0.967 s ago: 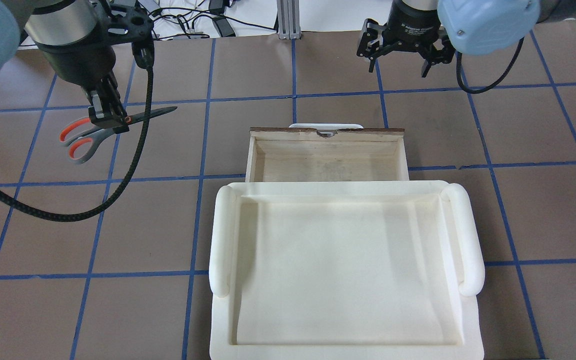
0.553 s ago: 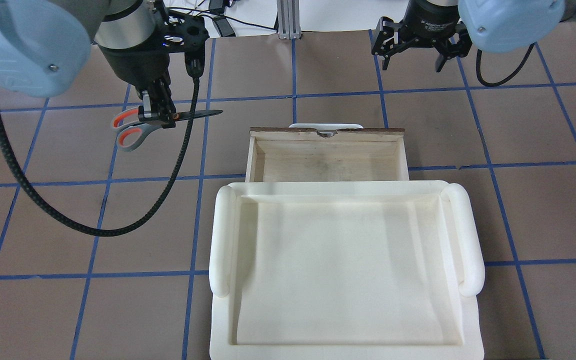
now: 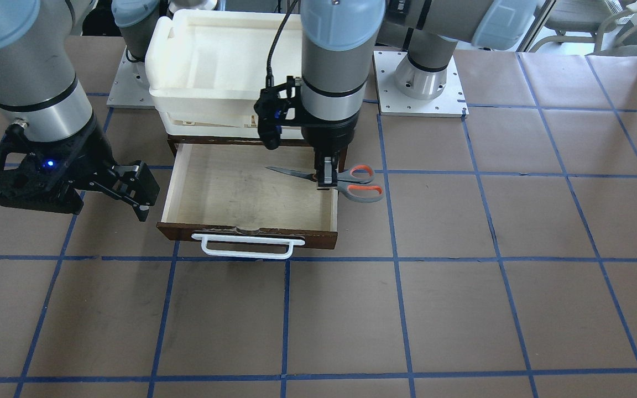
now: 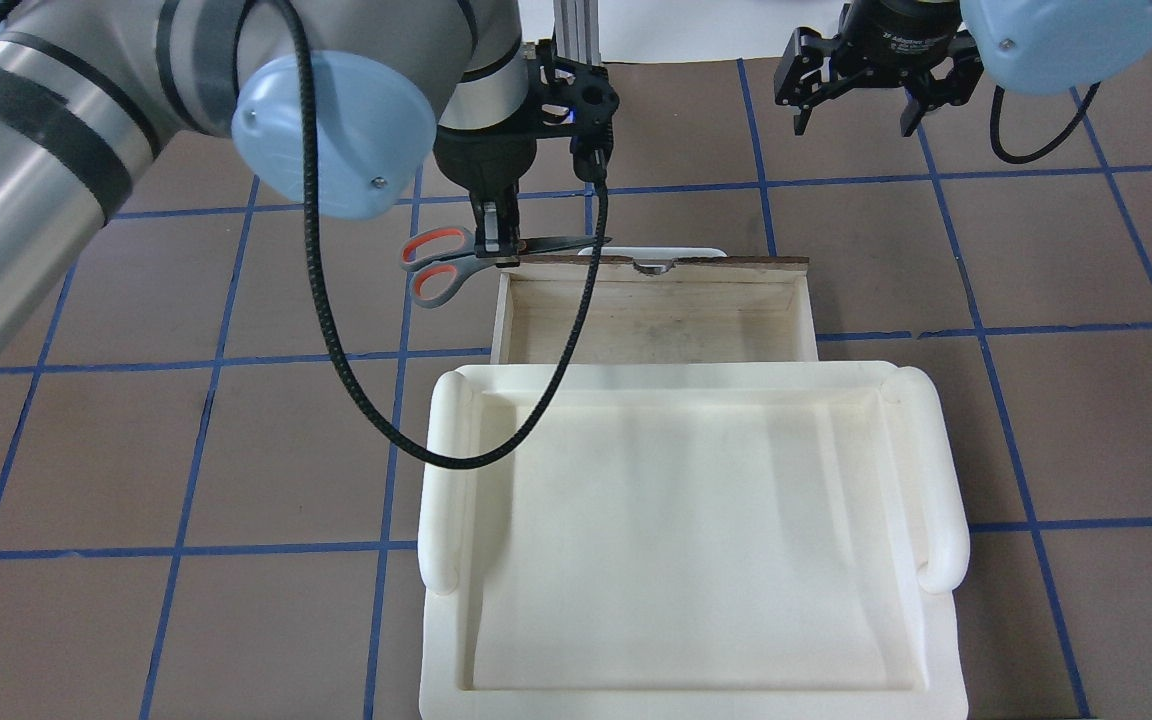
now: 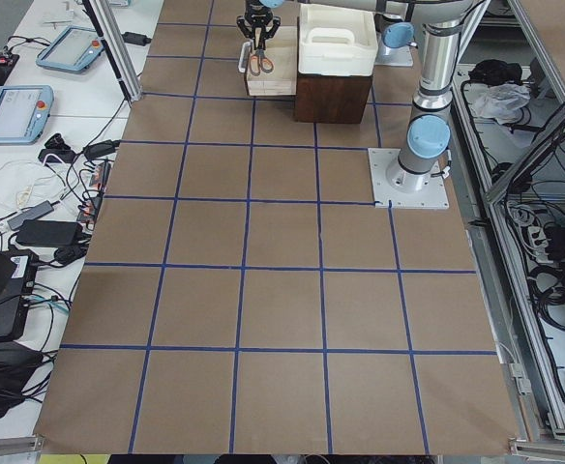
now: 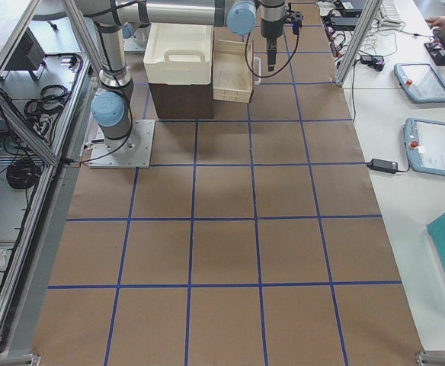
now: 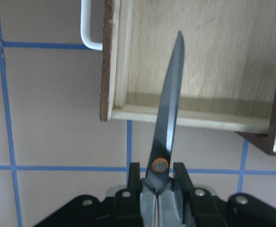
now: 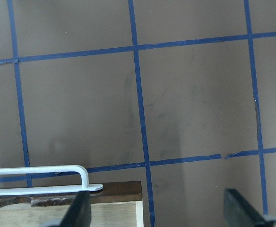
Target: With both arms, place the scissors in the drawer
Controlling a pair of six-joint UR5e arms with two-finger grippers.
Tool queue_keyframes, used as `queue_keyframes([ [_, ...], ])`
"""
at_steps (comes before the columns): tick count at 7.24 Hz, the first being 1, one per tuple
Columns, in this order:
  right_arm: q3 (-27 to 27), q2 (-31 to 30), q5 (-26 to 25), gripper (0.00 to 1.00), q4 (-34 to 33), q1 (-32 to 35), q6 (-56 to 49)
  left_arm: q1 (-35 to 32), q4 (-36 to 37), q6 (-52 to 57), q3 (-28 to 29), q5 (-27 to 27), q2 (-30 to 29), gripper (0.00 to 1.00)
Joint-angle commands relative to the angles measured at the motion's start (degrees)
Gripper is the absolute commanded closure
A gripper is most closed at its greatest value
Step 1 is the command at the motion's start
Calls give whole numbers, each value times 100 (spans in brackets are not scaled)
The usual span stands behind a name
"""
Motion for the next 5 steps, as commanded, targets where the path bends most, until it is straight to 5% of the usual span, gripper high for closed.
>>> queue_keyframes([
  [1, 12, -14, 3, 0, 14, -4, -6, -811, 14, -626, 228, 26, -444, 96],
  [5, 12, -14, -15, 0, -30, -179, -154, -956, 225, -585, -52, -122, -657, 96],
])
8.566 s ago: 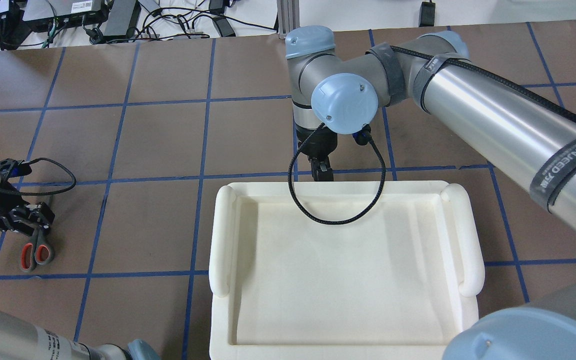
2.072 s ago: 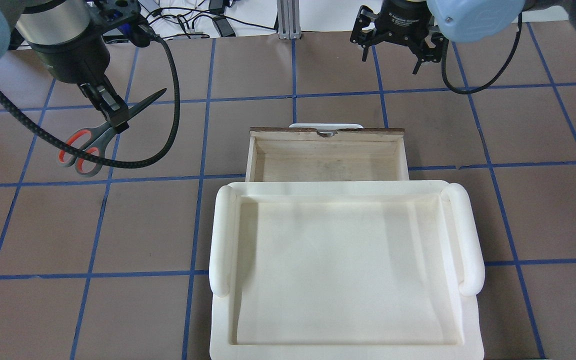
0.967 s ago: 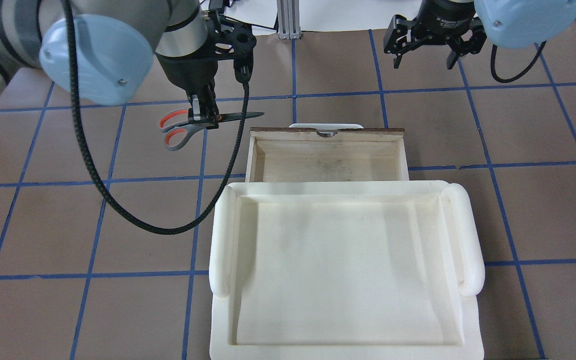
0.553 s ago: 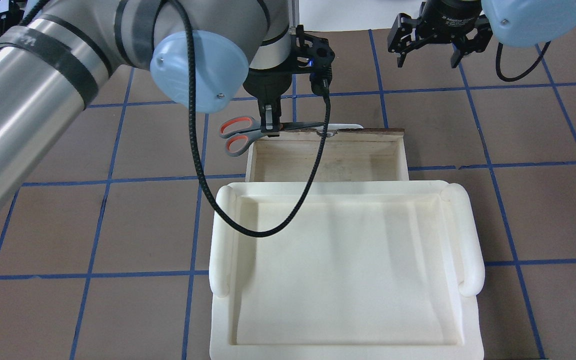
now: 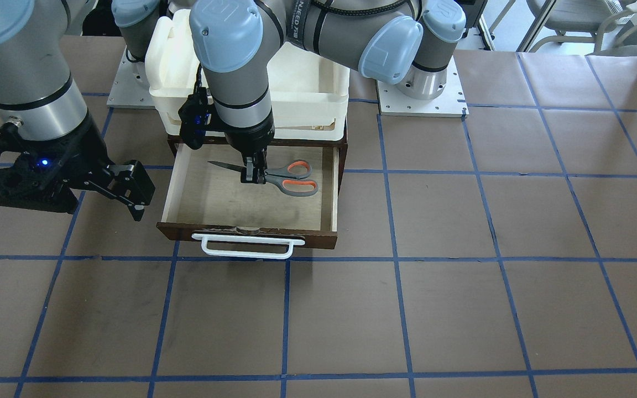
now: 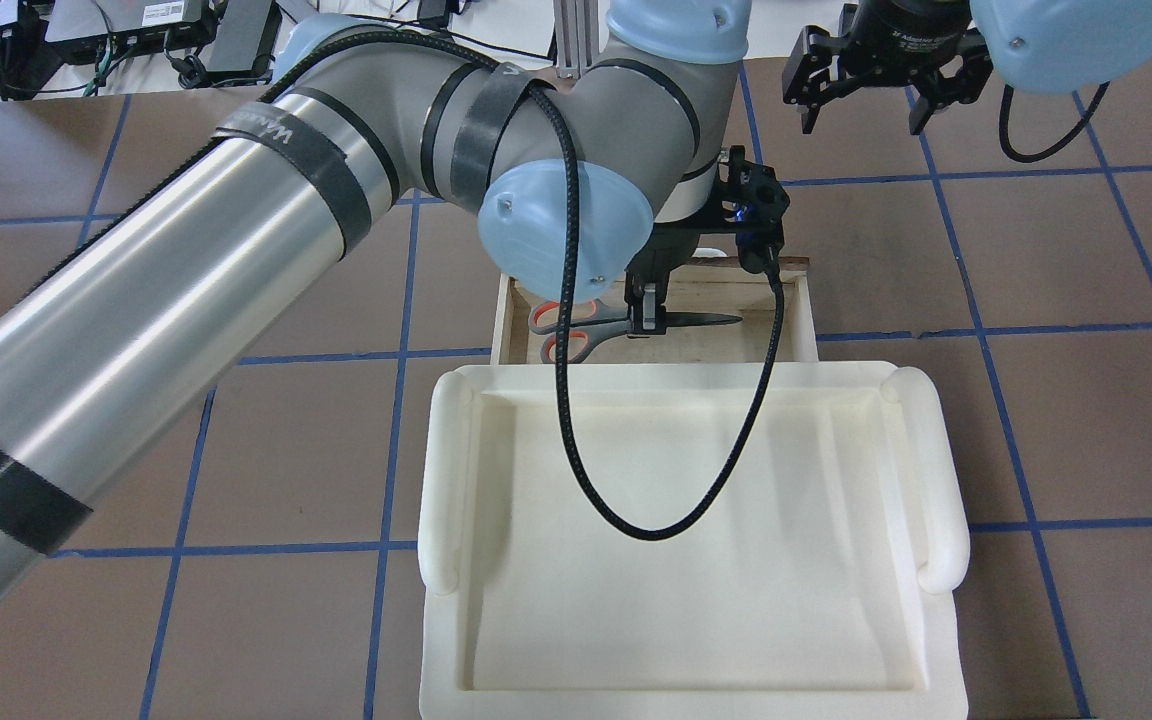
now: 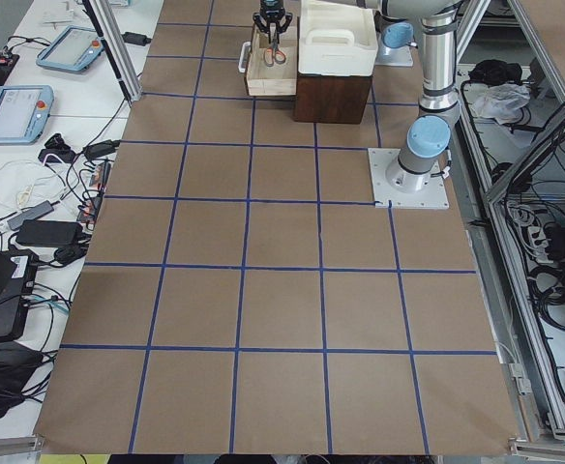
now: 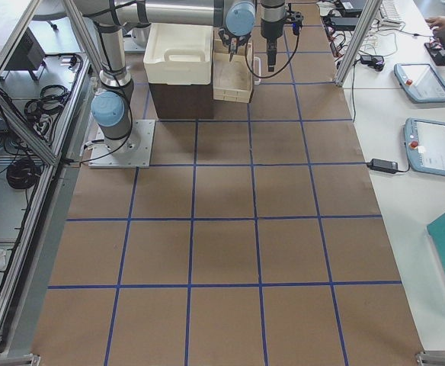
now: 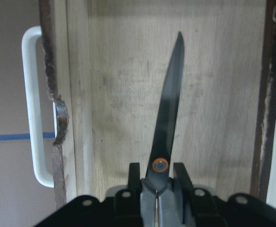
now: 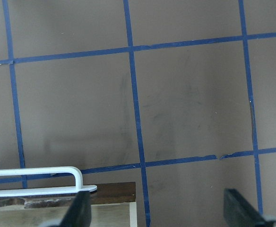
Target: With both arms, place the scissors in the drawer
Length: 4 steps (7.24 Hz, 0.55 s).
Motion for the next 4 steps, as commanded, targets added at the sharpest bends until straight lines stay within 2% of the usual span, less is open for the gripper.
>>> queue_keyframes([
  [1, 0, 8, 22, 0, -24, -137, -89, -26, 219, 6, -93, -80, -67, 95],
  [2, 0, 9, -30, 0, -32, -138, -89, -17, 429, 6, -93, -315, -67, 82],
  [3, 0, 9, -31, 0, -15, -147, -89, -26, 423, -12, -101, -387, -67, 1],
  [4, 9, 9, -39, 0, -6, -147, -81, -35, 423, -21, -102, -370, -58, 0],
])
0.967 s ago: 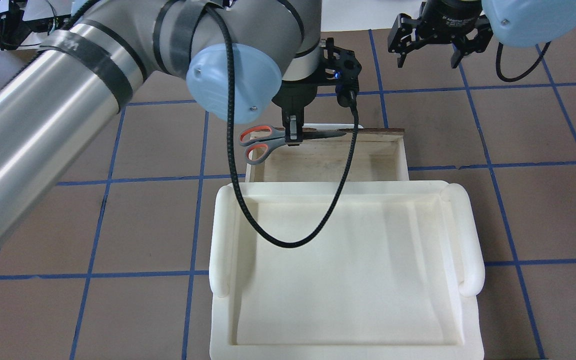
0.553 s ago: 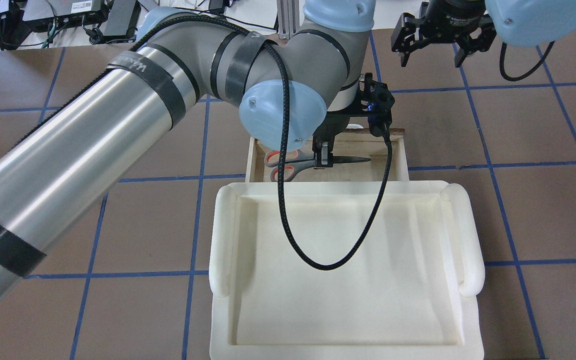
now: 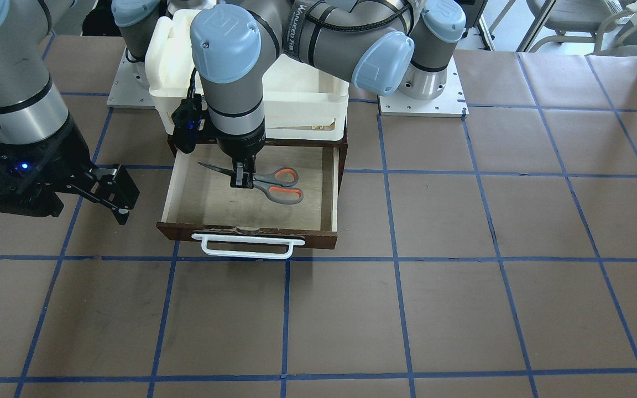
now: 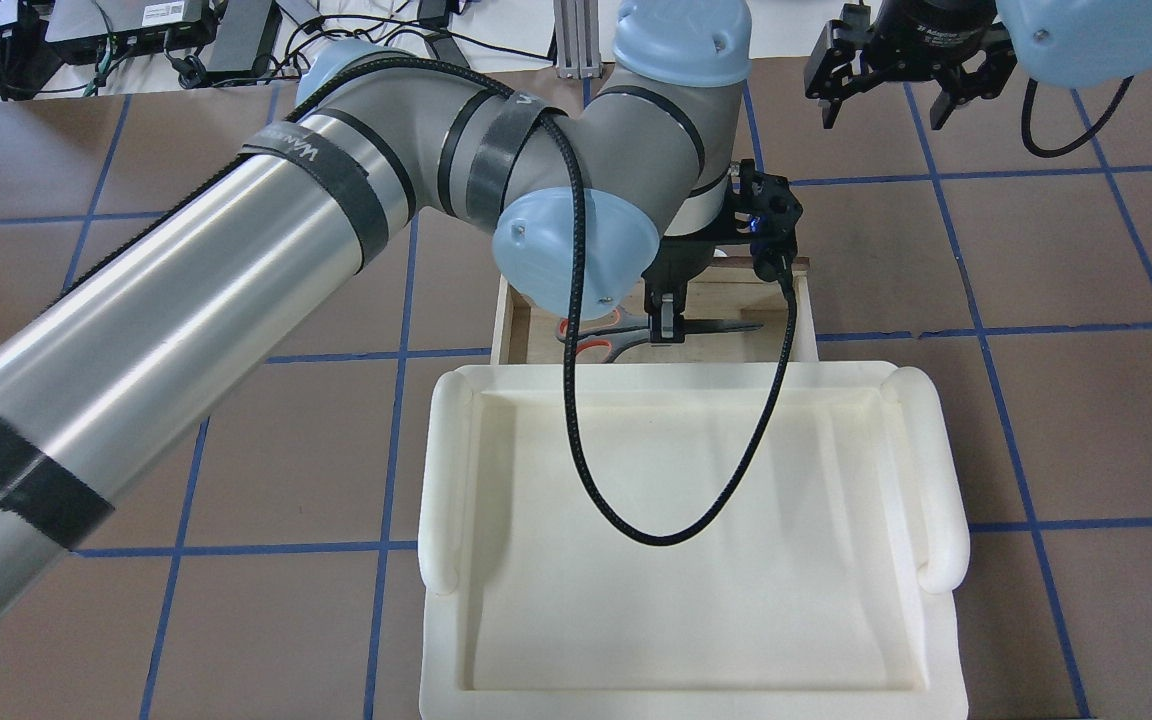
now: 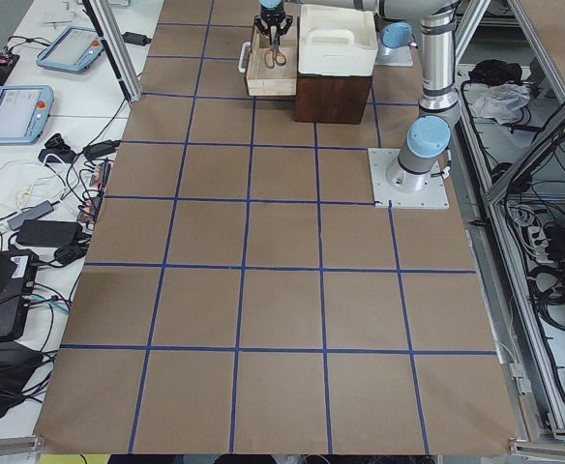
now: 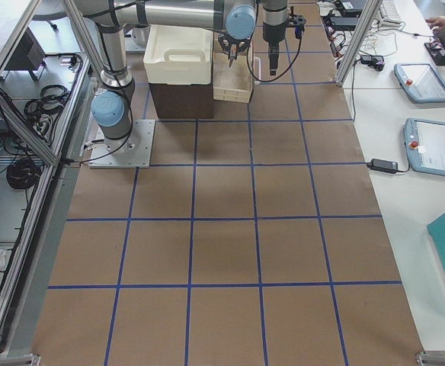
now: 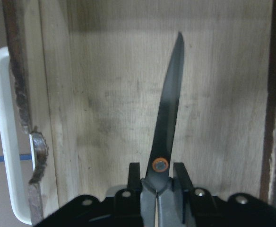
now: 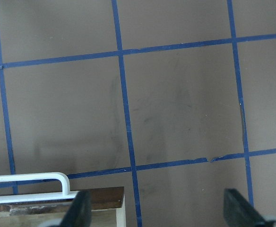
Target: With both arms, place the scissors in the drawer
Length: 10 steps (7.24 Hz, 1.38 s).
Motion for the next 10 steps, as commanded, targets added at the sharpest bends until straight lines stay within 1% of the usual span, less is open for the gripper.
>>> queue_keyframes([
  [1, 6, -8, -12, 0, 20, 2, 5, -9, 11, -13, -5, -29, 4, 0],
  [2, 6, -8, -12, 0, 20, -6, -3, -9, 11, -4, -5, -29, 13, 0],
  [3, 6, -8, -12, 0, 29, -6, 5, -9, 20, -13, 3, -12, 187, 0],
  [4, 6, -8, -4, 0, 38, -6, 5, 148, 11, -196, 47, -47, 276, 0],
  [6, 6, -77, 49, 0, 81, 20, 14, 727, 2, -1003, 48, -38, 495, 0],
  [7, 32, -183, 75, 0, 82, 107, 23, 1104, -137, -1502, 30, -29, 584, 0],
  [9, 41, -227, 76, 0, 73, 422, 32, 1537, -340, -3247, -40, 75, 917, 0],
  [10, 59, -219, 76, 0, 73, 590, 32, 1756, -515, -4109, -101, 268, 1084, 0],
])
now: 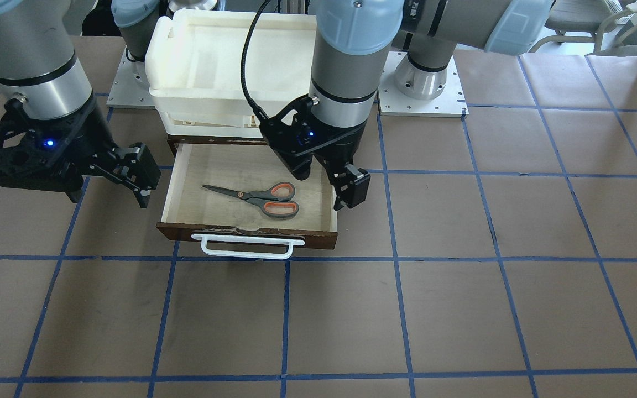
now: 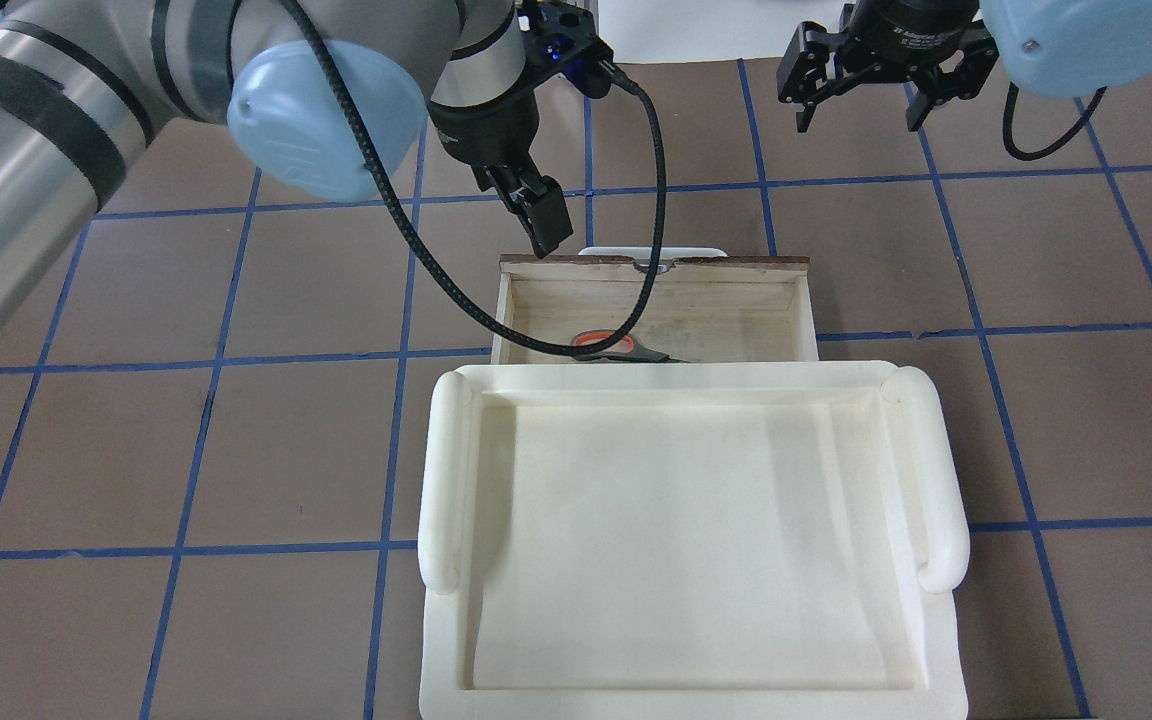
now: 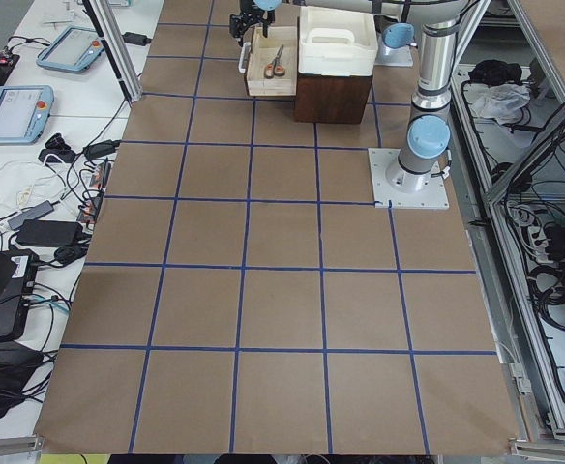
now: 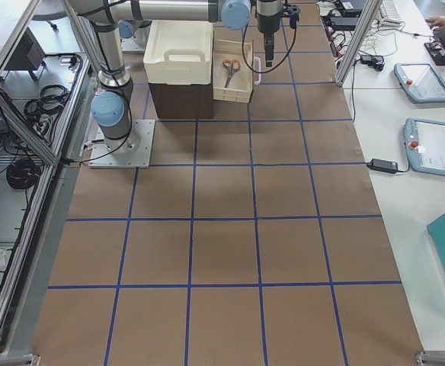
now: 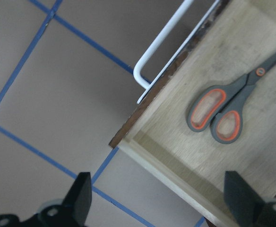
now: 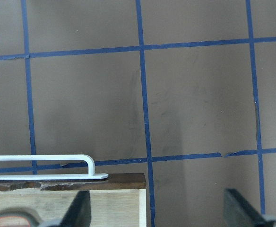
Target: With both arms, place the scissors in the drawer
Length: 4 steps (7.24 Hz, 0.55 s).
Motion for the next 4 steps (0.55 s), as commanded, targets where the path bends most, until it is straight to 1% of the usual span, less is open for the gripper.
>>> queue_keyframes([
  [1, 18, -8, -8, 0, 32, 267, 4, 440, -507, -1358, -114, 299, 510, 0],
  [2, 18, -8, 0, 0, 163, 267, 4, 650, -728, -1465, -185, 309, 896, 0],
  [3, 18, -8, -8, 0, 173, 259, -5, 1026, -1009, -1832, -272, 318, 1300, 0],
  [4, 18, -25, -17, 0, 182, 258, -5, 1256, -1020, -1844, -569, 405, 1643, 4],
])
